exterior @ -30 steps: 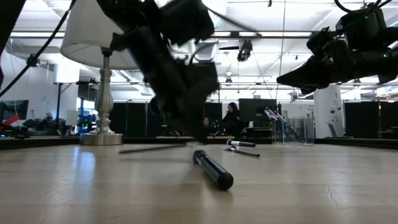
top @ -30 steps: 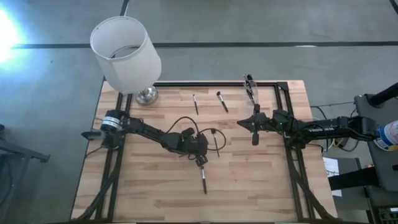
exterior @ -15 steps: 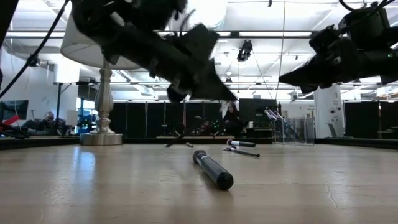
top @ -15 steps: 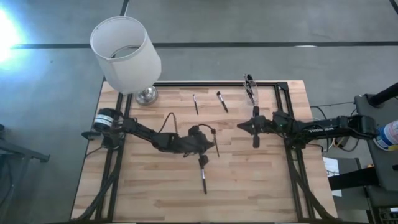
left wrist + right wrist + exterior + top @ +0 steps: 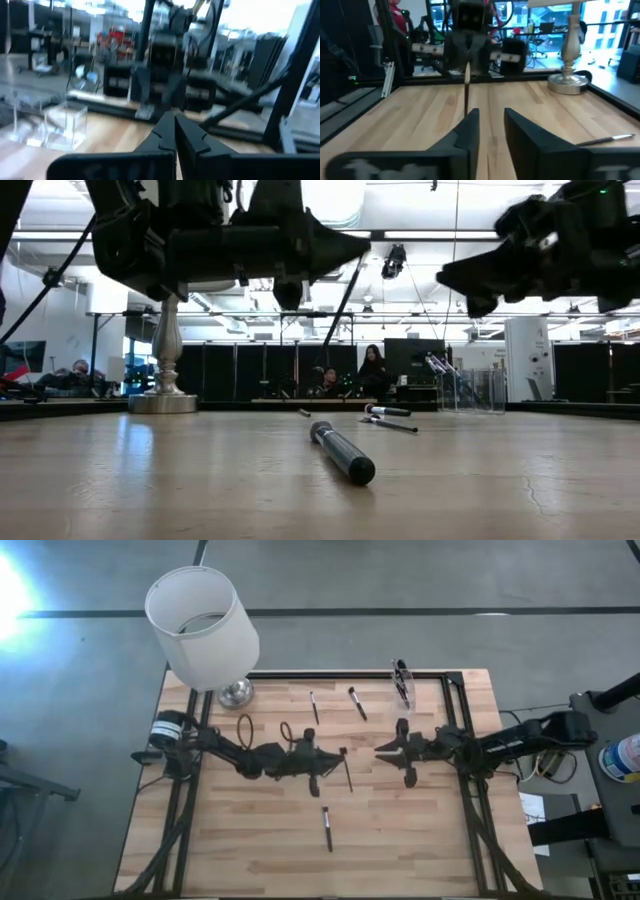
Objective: Put items in baskets/containers
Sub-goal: Put the eyeshadow brush into the transparent organizer
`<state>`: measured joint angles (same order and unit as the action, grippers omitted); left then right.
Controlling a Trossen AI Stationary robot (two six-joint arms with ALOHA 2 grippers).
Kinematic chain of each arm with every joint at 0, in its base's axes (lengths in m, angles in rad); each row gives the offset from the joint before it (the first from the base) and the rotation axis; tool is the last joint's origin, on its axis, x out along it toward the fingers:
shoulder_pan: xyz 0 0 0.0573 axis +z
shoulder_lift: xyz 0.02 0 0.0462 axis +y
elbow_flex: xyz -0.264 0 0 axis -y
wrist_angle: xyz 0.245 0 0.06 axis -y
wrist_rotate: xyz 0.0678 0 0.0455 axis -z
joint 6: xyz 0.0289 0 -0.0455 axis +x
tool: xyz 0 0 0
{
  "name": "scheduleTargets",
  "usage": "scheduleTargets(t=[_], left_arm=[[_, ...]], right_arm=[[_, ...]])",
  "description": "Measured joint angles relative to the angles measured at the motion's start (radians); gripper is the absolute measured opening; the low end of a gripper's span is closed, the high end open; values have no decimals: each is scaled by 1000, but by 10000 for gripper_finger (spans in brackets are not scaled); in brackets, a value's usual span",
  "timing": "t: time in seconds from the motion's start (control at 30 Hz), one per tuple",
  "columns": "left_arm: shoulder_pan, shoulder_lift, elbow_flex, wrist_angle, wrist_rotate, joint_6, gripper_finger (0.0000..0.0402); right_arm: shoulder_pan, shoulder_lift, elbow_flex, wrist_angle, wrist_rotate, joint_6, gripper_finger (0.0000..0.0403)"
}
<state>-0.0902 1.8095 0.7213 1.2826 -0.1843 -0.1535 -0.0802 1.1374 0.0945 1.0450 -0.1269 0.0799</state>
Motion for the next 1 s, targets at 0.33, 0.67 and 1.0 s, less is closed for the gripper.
scheduleTargets(t=[0.33,0.67,1.0], left_arm=[[16,-2,-6,24,44,0,0],[16,-17,-7,23,55,12,0],[16,-17,-7,19,57,22,0]], right_arm=[[65,389,225,167,24,26,174],[96,553,367,208,23,17,180],[99,577,390,214,86,20,111]])
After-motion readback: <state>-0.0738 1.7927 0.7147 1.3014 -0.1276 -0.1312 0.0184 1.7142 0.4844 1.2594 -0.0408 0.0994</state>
